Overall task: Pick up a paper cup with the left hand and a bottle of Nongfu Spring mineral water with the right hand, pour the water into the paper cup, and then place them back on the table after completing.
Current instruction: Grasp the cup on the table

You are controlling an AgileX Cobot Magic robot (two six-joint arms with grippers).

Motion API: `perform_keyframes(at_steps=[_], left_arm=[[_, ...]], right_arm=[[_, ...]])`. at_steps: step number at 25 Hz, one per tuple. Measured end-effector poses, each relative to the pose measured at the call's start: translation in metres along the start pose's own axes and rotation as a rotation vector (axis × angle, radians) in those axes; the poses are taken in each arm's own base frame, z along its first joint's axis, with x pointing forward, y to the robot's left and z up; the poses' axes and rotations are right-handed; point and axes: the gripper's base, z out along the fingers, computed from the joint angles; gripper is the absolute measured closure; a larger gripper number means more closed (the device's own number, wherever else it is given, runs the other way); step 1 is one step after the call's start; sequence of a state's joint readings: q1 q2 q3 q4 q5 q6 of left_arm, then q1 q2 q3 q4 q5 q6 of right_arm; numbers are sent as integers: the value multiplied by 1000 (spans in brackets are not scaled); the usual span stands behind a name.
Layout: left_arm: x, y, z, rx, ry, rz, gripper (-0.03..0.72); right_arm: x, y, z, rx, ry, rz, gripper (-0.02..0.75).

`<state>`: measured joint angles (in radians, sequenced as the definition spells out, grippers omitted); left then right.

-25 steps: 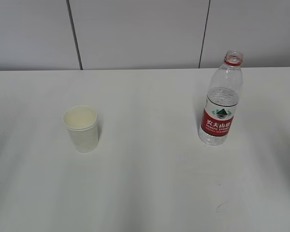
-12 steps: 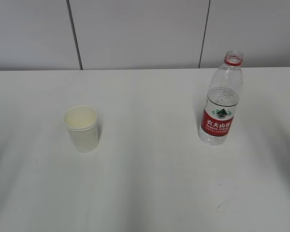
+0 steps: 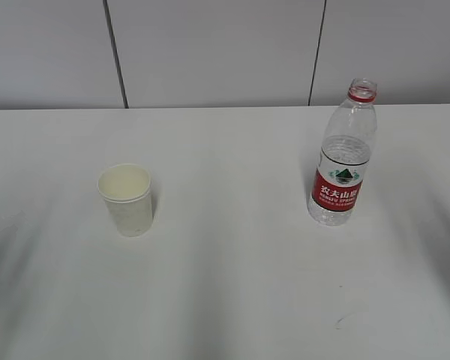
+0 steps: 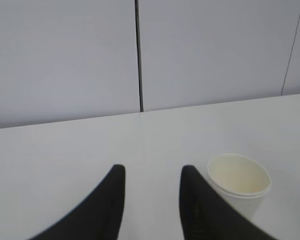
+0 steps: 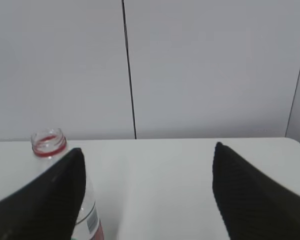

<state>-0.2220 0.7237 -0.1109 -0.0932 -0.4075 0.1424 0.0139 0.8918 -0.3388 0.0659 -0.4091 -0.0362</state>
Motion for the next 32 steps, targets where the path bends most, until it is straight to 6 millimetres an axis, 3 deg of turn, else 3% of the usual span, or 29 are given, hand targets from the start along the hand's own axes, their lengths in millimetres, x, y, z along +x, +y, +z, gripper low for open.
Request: perform_keyframes(at_steps=[11,17,21,27,32], left_arm=[[22,-7,27,65,83,113,448],[32,-14,51,113,4,141,448],[50,-22,65,188,17,159,447],[89,-29,83,265,188,160,444],[99,-35,102,323,207,167,419]], right_arm=[[14,0,3,1,60,-2,151],[23,0,14,4,86,-3,151],[20,-1,16,7,36,-4,151],[16,-1,16,8,-9,-2,151],[15,0,16,5,-11,-8,151]])
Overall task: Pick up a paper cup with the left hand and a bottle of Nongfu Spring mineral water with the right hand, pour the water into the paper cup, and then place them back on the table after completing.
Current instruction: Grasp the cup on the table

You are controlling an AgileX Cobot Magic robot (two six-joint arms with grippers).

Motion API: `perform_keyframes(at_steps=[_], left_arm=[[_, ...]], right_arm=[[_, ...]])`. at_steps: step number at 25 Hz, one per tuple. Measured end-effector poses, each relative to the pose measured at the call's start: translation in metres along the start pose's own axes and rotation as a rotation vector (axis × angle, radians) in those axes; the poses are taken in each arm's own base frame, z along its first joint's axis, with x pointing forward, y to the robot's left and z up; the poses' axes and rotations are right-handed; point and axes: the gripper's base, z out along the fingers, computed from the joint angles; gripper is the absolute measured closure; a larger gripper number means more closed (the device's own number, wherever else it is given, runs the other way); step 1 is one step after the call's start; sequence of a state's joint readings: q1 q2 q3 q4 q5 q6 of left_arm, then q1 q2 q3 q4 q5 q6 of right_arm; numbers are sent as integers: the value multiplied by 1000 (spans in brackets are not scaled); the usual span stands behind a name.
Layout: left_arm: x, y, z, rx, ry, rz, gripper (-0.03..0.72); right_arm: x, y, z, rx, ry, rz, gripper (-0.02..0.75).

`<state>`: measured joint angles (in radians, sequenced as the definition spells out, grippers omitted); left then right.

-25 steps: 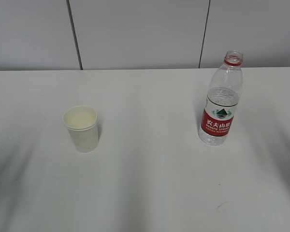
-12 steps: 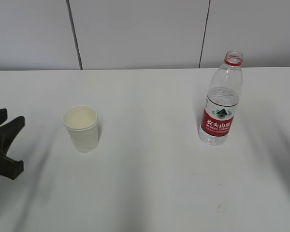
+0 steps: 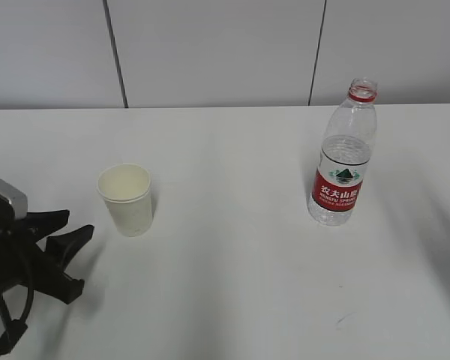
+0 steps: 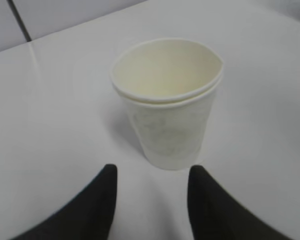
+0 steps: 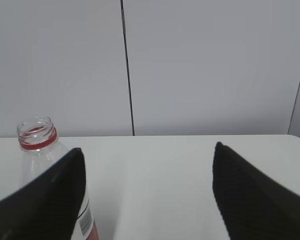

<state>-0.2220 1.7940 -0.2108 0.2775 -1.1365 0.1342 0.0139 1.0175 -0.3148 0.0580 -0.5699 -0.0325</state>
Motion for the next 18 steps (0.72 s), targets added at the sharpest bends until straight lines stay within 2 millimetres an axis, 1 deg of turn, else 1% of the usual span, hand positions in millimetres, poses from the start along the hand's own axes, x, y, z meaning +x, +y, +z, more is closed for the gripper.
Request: perform_keyframes(at_steps=[1,3,5,7,8,11,18], left_arm=[[1,-1,3,15,2,-12,392],[2,-2,9,30,5,-42,309],[4,-2,13,36,12,-74,188],[5,-1,19,37,12,-104,89],[6,-1,22,41,13,-113,57],[6,1,33,56,8,-125,29],[9,4,55,69,-1,-133,26]], right_arm=[[0,0,0,0,0,0,151],[0,0,0,-1,-4,-1,151],[-1,0,0,0,-13,-1,151],[-3,0,0,0,-33,-1,151],[-4,0,0,1,-41,-1,151],[-4,0,0,1,-48,-1,151],[-5,0,0,1,-50,-1,151]])
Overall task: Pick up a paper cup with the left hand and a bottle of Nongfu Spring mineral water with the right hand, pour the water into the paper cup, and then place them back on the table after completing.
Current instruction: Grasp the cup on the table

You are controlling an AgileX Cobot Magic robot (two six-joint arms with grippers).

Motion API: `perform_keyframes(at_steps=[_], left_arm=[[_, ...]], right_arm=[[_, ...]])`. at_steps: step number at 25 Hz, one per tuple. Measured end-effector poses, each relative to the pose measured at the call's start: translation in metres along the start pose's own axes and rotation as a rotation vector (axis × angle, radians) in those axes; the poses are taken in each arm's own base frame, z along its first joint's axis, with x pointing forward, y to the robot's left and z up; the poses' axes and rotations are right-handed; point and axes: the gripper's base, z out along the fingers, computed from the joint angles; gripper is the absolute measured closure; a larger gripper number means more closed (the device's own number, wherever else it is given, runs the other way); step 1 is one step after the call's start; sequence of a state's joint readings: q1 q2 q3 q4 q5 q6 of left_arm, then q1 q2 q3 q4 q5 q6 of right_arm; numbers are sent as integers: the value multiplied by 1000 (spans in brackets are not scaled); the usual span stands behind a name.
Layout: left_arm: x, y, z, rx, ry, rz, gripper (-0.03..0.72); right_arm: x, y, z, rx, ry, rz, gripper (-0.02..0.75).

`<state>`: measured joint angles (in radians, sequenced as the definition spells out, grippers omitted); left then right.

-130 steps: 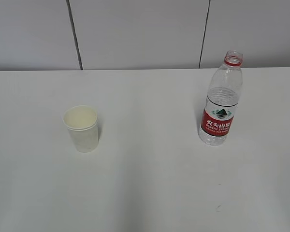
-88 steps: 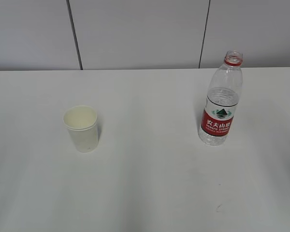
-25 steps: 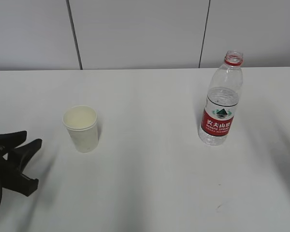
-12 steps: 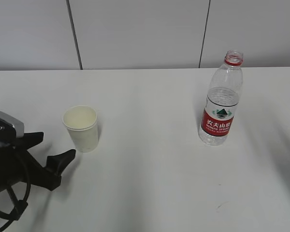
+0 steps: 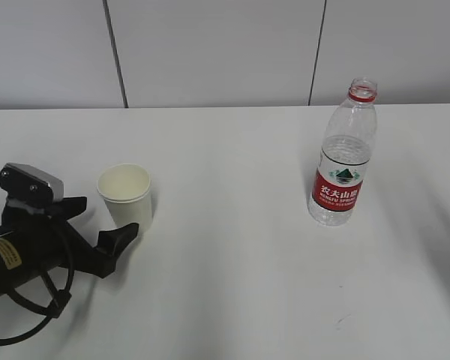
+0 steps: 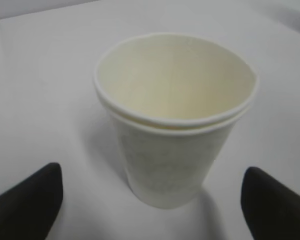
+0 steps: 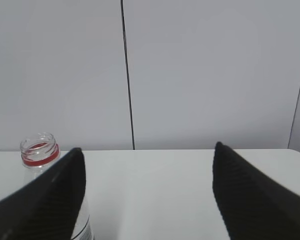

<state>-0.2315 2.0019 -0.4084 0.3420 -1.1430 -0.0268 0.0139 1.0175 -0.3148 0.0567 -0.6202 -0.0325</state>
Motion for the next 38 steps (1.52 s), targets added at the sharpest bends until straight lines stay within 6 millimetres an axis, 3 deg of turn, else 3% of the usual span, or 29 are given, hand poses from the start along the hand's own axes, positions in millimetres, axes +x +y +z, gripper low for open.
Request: perform_keyframes(at_steps=[10,16,28,38], left_arm=[[-2,6,34,36,-38,-3,34],[-4,-4,49,76,-55,14,61],[5,-6,52,71,-28,0,133],[5,-6,52,71,-29,0,274]], right_arm=[[0,0,0,0,-2,0,151],[0,0,0,0,-2,-1,151],[0,0,0,0,-2,-1,151],[0,0,0,1,-2,2,151]])
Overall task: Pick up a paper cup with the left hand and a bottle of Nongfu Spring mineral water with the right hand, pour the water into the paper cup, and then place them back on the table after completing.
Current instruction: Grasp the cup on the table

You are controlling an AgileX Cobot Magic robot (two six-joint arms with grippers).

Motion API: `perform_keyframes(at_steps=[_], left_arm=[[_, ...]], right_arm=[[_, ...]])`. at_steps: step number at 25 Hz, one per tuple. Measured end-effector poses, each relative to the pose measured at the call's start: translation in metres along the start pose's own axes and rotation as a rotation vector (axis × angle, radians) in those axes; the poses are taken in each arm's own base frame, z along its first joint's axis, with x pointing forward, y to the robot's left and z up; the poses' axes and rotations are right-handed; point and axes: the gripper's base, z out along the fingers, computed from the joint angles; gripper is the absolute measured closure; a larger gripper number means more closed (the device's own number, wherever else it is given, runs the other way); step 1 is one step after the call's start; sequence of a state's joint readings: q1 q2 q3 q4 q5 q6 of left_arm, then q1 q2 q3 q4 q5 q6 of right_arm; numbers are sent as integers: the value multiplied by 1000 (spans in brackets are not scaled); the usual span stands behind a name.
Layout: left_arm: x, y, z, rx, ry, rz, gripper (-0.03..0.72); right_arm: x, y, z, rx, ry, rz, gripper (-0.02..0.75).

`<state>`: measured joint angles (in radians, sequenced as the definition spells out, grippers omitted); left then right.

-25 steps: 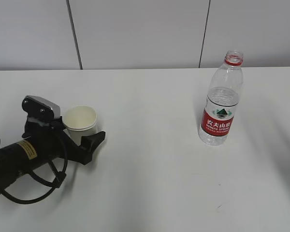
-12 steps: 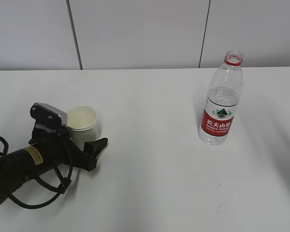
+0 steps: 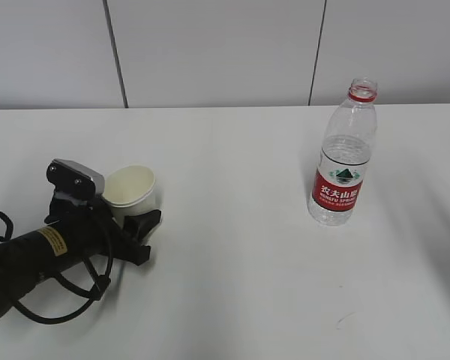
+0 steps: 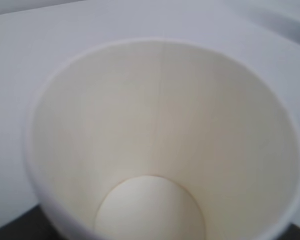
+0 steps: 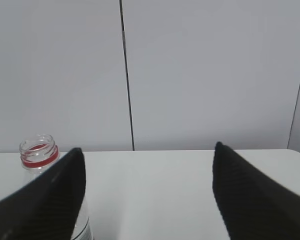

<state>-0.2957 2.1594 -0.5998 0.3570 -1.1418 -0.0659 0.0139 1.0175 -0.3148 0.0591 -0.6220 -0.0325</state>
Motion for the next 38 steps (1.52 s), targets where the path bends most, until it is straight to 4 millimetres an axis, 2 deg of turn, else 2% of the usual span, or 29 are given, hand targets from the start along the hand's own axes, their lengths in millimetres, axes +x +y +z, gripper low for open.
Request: perform_keyframes(at_steps=[9,12,18,26,29,34,38], left_arm=[[0,0,0,3,-2,1,298],[0,-1,0,15,-1,7,298],[0,-2,0,20,-2,9,299],[0,-3,0,27,-2,11,299],[0,-3,0,27,-2,11,300],[1,-3,-1,28,-2,10,300],[1,-3,-1,28,-2,10,300]], right_arm=[[1,0,0,0,4,0,151],[7,0,5,1,35,-1,151],[30,4,19,-34,136,30,151],[62,25,38,-284,133,-107,151],[79,27,44,-306,181,-86,151],[92,30,52,-331,131,-31,151],[109,29,58,-322,177,-2,151]])
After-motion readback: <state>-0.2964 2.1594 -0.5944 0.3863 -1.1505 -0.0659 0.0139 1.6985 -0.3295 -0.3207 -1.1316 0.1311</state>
